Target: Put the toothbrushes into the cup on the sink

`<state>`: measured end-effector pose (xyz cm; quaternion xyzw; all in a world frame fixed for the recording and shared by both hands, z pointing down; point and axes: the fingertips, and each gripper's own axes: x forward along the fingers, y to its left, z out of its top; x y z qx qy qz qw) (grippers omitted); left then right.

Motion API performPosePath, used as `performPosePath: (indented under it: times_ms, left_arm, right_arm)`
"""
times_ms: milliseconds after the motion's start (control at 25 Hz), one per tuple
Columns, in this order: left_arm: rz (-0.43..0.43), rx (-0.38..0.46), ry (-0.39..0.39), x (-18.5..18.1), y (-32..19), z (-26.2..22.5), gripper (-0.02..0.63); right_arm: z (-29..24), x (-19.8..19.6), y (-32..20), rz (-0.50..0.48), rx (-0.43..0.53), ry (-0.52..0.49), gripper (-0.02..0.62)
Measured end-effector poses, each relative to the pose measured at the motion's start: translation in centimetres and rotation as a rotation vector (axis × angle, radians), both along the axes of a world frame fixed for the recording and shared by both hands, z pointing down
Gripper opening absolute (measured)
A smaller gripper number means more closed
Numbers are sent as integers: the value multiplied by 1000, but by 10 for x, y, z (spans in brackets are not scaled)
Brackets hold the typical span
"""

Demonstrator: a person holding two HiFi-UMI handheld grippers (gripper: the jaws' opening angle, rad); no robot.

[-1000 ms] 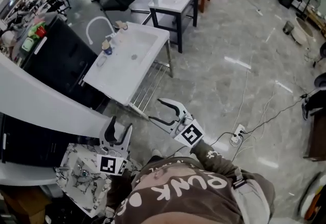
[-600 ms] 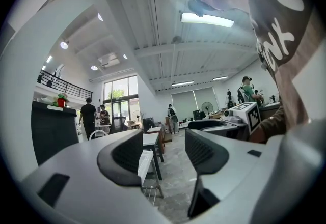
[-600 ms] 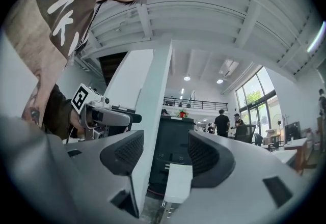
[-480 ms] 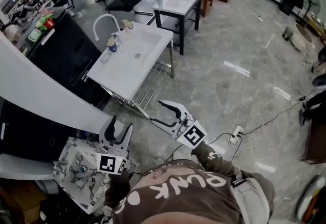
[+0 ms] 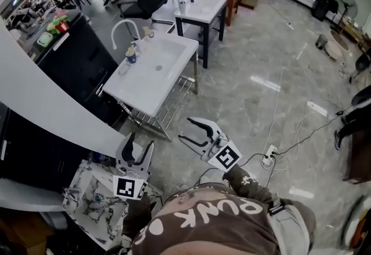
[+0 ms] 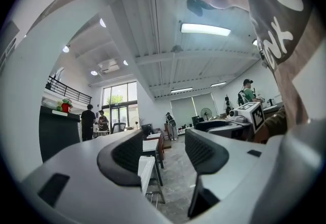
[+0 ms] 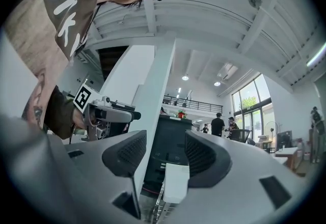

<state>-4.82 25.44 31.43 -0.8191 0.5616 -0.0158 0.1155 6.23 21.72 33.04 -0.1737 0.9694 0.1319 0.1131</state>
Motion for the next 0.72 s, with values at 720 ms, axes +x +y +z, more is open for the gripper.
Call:
performPosePath:
  times_ms: [720]
  left_arm:
    - [-8, 56, -3, -23, 35, -7, 247]
  right_arm:
    - [0, -18, 29, 35, 66, 89, 221]
